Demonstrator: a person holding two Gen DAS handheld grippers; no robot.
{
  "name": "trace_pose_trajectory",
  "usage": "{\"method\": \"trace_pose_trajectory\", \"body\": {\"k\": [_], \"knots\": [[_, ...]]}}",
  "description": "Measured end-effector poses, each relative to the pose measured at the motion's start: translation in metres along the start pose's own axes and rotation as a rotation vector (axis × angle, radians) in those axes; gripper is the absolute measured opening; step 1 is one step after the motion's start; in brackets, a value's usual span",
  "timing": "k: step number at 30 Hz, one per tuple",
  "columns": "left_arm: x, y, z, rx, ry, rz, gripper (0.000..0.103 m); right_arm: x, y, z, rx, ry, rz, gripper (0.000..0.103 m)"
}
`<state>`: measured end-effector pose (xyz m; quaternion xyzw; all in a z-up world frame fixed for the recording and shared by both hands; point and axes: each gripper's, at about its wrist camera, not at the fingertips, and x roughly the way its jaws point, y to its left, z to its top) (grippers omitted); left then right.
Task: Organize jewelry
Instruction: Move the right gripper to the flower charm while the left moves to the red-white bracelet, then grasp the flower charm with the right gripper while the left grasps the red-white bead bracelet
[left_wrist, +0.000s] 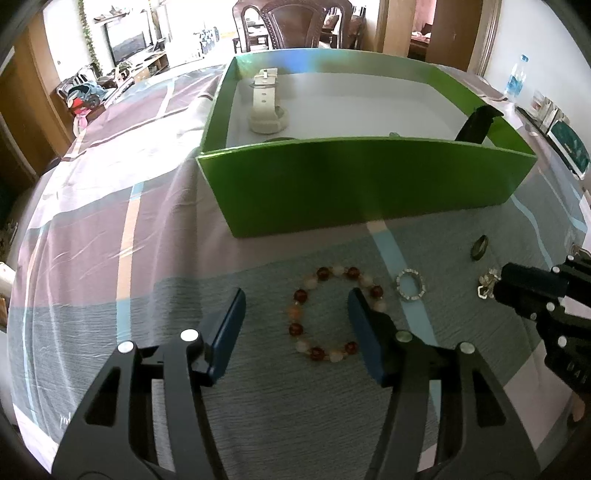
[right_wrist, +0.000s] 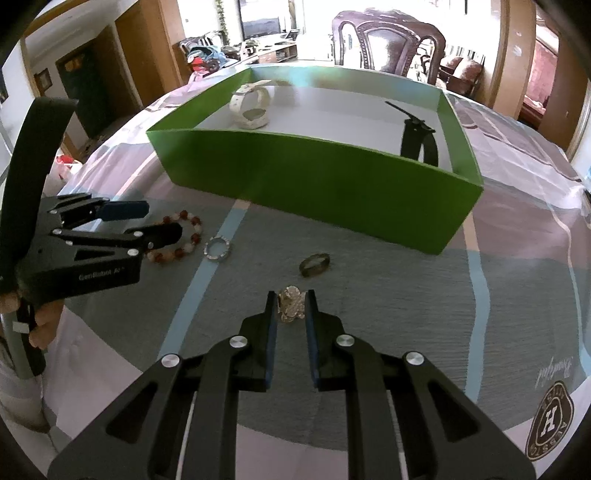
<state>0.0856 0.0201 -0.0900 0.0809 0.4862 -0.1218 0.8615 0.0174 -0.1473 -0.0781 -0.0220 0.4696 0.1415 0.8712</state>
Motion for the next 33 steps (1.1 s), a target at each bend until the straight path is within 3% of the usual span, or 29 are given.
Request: {"method": "trace_pose_trajectory", "body": {"k": [1,3,5,10,16,17,18,19,25,27,30,33], "knots": [[-0.001,0.001,0.001,-0.005,-0.002,0.000,0.058,0.000,0.001,0.000,-0.006,0.002,0.007,0.018],[-0.001,0.004,0.002,-0.015,-0.007,0.001,0.059,0.002,0.003,-0.002,-0.017,0.016,0.012,0.043],[-0.002,0.008,0.002,-0.024,-0.011,0.001,0.060,0.006,0.006,-0.004,-0.031,0.031,0.006,0.049],[-0.003,0.015,0.002,-0.046,-0.011,0.004,0.060,0.011,0.007,-0.006,-0.027,0.040,-0.007,0.048],[-0.004,0.016,0.002,-0.046,-0.012,0.003,0.062,0.015,0.009,-0.007,-0.024,-0.029,-0.070,0.048],[-0.004,0.017,0.002,-0.047,-0.013,0.001,0.062,0.015,0.011,-0.007,-0.034,-0.036,-0.080,0.045],[-0.005,0.017,0.002,-0.048,-0.013,-0.002,0.062,0.016,0.012,-0.006,-0.039,-0.039,-0.070,0.028],[-0.005,0.018,0.002,-0.049,-0.012,-0.006,0.061,0.014,0.013,-0.006,-0.041,-0.033,-0.057,0.022],[0.002,0.017,0.000,-0.049,0.017,-0.017,0.038,0.014,0.015,-0.005,-0.050,-0.022,-0.054,0.021],[0.003,0.014,0.000,-0.034,0.016,-0.008,0.039,0.013,0.015,-0.005,-0.047,-0.020,-0.050,0.021],[0.003,0.008,-0.001,-0.008,0.017,-0.016,0.051,0.013,0.015,-0.006,-0.047,-0.019,-0.050,0.021],[0.004,0.002,-0.002,0.009,0.009,-0.006,0.051,0.013,0.014,-0.006,-0.047,-0.020,-0.051,0.021]]}}
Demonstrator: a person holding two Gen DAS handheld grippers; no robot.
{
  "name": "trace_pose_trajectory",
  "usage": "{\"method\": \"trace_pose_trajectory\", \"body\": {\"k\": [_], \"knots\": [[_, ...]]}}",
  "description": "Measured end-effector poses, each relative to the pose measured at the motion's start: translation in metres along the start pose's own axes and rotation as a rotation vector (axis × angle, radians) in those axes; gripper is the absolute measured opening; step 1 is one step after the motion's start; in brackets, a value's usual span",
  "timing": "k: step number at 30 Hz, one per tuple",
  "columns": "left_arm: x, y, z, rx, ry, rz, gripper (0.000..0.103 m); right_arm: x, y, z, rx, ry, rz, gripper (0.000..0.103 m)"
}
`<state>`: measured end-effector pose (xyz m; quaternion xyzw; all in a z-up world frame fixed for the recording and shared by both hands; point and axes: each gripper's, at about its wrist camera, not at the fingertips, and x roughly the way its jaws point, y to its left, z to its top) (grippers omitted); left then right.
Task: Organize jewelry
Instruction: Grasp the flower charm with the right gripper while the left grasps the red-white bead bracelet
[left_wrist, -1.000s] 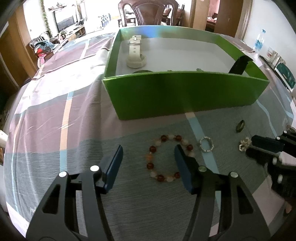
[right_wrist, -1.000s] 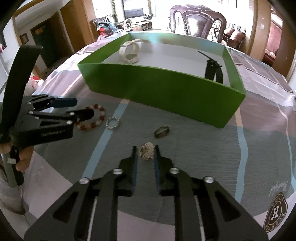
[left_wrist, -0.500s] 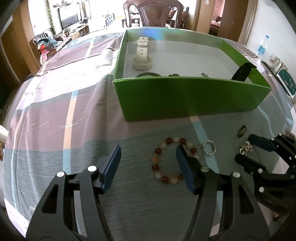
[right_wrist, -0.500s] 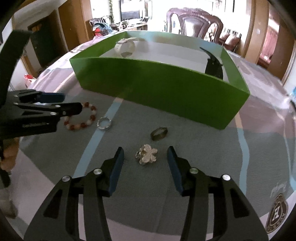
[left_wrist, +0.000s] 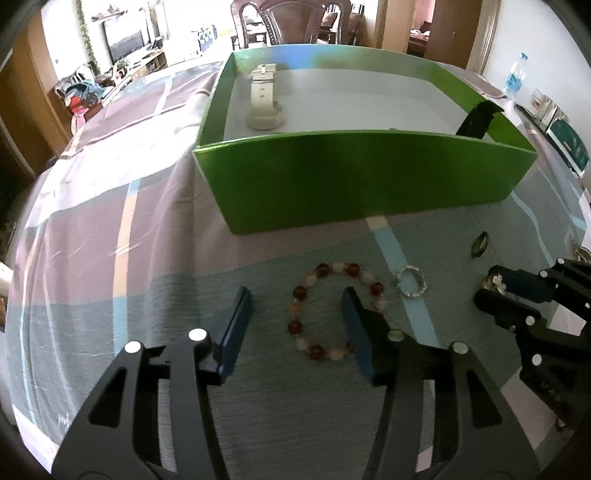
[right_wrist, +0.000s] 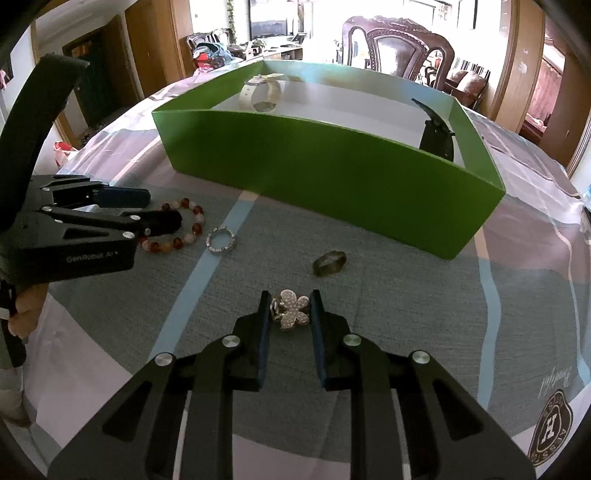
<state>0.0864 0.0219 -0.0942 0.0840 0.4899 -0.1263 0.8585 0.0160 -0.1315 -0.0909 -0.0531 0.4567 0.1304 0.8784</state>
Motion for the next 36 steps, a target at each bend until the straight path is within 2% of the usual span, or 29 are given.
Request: {"method": "trace_pose_trajectory", "body": {"k": [18,19,22,28,36], "knots": [[0.000,-0.009,-0.002,0.010,-0.025,0.026,0.054,0.000,-0.001,-0.001,0.009,-0.001,-0.001,0.021],[0.000,-0.009,-0.002,0.011,-0.025,0.021,0.051,0.000,-0.001,-0.001,0.009,-0.001,-0.001,0.021],[-0.001,-0.011,-0.002,0.016,-0.028,-0.008,0.030,0.000,-0.001,-0.001,0.009,-0.001,-0.001,0.021],[-0.003,-0.014,-0.003,0.032,-0.033,-0.012,0.010,0.000,0.000,-0.001,0.010,-0.002,-0.003,0.021],[-0.006,-0.015,-0.003,0.021,-0.040,-0.018,0.008,0.000,-0.006,0.001,0.036,-0.001,-0.011,0.021]]}}
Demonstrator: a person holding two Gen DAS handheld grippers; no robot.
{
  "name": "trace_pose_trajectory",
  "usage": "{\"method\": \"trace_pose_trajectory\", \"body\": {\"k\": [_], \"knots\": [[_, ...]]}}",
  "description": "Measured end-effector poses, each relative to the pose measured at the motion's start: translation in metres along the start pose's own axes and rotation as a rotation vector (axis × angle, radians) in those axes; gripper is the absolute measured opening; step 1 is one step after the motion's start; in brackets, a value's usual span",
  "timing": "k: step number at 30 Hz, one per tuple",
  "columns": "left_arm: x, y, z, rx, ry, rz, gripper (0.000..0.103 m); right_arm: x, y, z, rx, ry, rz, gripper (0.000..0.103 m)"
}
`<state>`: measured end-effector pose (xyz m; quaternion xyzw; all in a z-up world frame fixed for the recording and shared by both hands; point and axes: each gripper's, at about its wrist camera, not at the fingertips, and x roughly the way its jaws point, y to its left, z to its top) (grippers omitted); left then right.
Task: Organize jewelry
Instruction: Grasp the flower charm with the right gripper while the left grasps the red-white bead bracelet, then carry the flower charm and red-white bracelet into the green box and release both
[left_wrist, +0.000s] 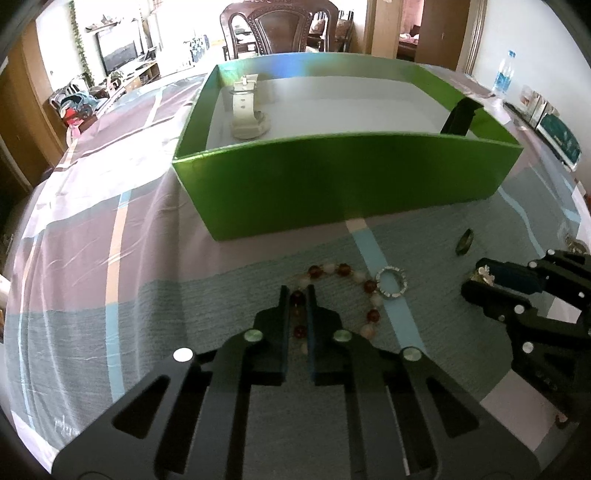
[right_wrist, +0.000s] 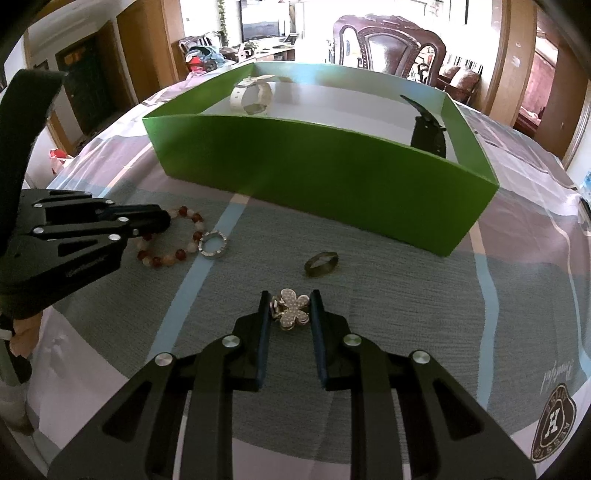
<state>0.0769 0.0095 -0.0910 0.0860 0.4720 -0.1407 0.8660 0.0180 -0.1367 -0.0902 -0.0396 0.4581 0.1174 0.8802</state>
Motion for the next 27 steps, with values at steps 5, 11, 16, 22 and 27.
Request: {"method": "trace_pose_trajectory", "body": {"k": [5,11,16,22,27], "knots": [[-0.007,0.003,0.001,-0.014,-0.026,0.001,0.008,-0.005,-0.003,0.002,0.021,-0.025,-0.003,0.021],[-0.027,0.012,0.006,-0.042,-0.076,-0.032,0.008,-0.020,-0.008,0.007,0.044,-0.077,-0.001,0.021],[-0.061,0.028,0.017,-0.090,-0.128,-0.099,0.008,-0.048,-0.017,0.015,0.081,-0.149,-0.003,0.021],[-0.099,0.036,0.037,-0.079,-0.178,-0.121,0.008,-0.082,-0.023,0.035,0.061,-0.199,0.004,0.021],[-0.115,0.030,0.064,-0.062,-0.215,-0.106,0.008,-0.091,-0.026,0.069,0.033,-0.225,-0.016,0.021]]}}
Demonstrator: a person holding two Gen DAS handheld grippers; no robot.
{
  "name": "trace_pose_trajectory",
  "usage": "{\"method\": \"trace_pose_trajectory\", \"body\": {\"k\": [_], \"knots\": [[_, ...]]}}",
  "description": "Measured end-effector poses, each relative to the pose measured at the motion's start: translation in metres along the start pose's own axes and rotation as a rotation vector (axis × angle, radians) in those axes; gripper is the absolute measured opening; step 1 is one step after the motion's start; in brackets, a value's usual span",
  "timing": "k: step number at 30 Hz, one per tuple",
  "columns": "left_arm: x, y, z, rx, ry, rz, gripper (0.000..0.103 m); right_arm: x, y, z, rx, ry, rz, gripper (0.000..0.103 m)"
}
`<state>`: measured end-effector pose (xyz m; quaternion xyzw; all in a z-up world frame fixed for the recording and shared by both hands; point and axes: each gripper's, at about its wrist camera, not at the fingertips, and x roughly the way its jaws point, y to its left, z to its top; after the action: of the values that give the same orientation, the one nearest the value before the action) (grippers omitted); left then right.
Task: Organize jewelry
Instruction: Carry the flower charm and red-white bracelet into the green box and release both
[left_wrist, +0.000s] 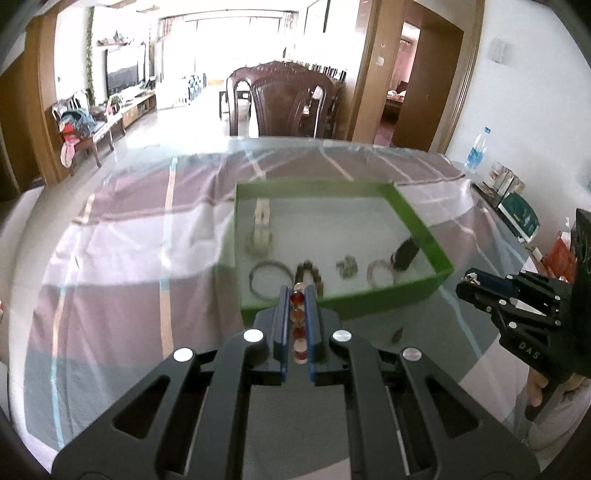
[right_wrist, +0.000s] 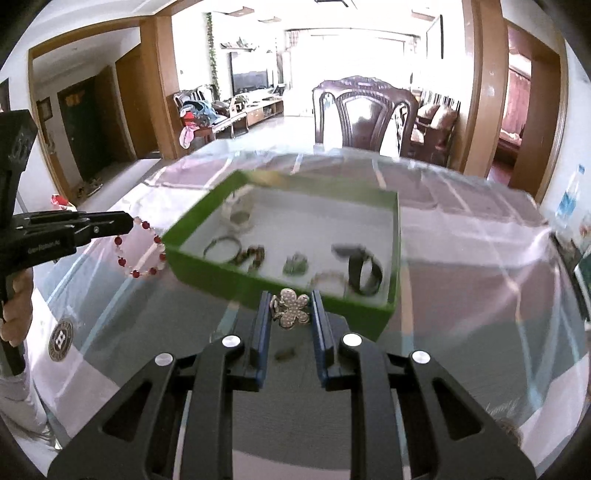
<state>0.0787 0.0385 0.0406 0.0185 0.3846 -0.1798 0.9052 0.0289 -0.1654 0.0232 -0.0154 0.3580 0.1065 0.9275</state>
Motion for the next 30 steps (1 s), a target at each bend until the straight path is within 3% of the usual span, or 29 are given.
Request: {"method": "trace_pose_trajectory", "body": {"k": [7,14,15,16,17,18,25,30], "knots": [[0.033,-0.012,0.042,-0.009,-0.004,0.006,0.008,0.053,-0.009,0.037,0.060,0.066,0.058,0.021],[0.085,-0.006,0.048,-0.060,0.006,0.098,0.009,0.104,-0.015,0.031,0.110,0.110,-0.013,0.021],[0.089,-0.005,0.047,-0.070,0.009,0.116,0.009,0.104,-0.016,0.030,0.114,0.101,-0.024,0.026],[0.091,-0.003,0.045,-0.078,0.013,0.123,0.017,0.103,-0.017,0.030,0.118,0.096,-0.031,0.031],[0.092,-0.002,0.042,-0.087,0.024,0.123,0.031,0.099,-0.017,0.029,0.122,0.088,-0.034,0.045],[0.090,-0.001,0.040,-0.091,0.030,0.113,0.036,0.092,-0.018,0.028,0.126,0.076,-0.033,0.055],[0.063,-0.008,0.006,-0.046,0.094,0.109,0.049,0.036,-0.006,0.003,0.052,0.073,0.008,0.056],[0.071,-0.028,-0.036,0.046,0.169,0.105,0.059,0.047,0.008,-0.034,-0.008,0.151,-0.018,0.056]]}}
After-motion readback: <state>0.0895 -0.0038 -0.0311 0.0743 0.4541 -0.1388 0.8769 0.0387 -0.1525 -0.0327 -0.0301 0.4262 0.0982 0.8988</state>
